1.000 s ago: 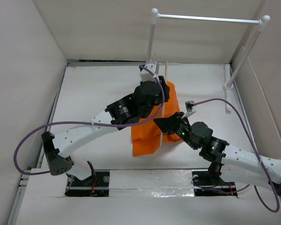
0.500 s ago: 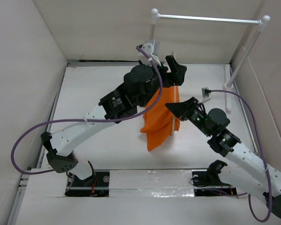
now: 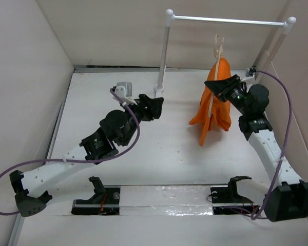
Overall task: Place the trousers on the hanger
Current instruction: Place the hanger at the clothesline.
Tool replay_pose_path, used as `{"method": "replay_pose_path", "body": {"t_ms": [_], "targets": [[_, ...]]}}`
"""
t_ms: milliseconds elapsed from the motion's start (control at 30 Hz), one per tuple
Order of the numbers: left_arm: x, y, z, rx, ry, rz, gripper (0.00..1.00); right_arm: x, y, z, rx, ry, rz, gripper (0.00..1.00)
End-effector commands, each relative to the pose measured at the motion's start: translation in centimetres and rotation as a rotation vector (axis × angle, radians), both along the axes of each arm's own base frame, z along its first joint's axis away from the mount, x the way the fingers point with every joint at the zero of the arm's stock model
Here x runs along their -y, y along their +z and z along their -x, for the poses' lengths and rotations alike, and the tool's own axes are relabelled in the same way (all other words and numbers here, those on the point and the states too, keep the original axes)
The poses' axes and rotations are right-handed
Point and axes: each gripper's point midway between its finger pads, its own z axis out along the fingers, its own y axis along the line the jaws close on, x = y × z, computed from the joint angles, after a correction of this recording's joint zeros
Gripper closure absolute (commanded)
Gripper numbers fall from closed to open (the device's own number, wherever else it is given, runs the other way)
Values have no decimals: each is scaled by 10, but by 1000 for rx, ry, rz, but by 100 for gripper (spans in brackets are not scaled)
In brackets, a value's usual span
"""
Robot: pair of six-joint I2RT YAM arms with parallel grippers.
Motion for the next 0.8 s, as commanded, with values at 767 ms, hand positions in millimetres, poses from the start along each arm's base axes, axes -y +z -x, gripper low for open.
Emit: {"method": "replay_pose_path", "body": {"t_ms": [767], "targets": [[-2,-164,14,-113,-61,-124,40,71,116,-100,398,42,27,100]]}}
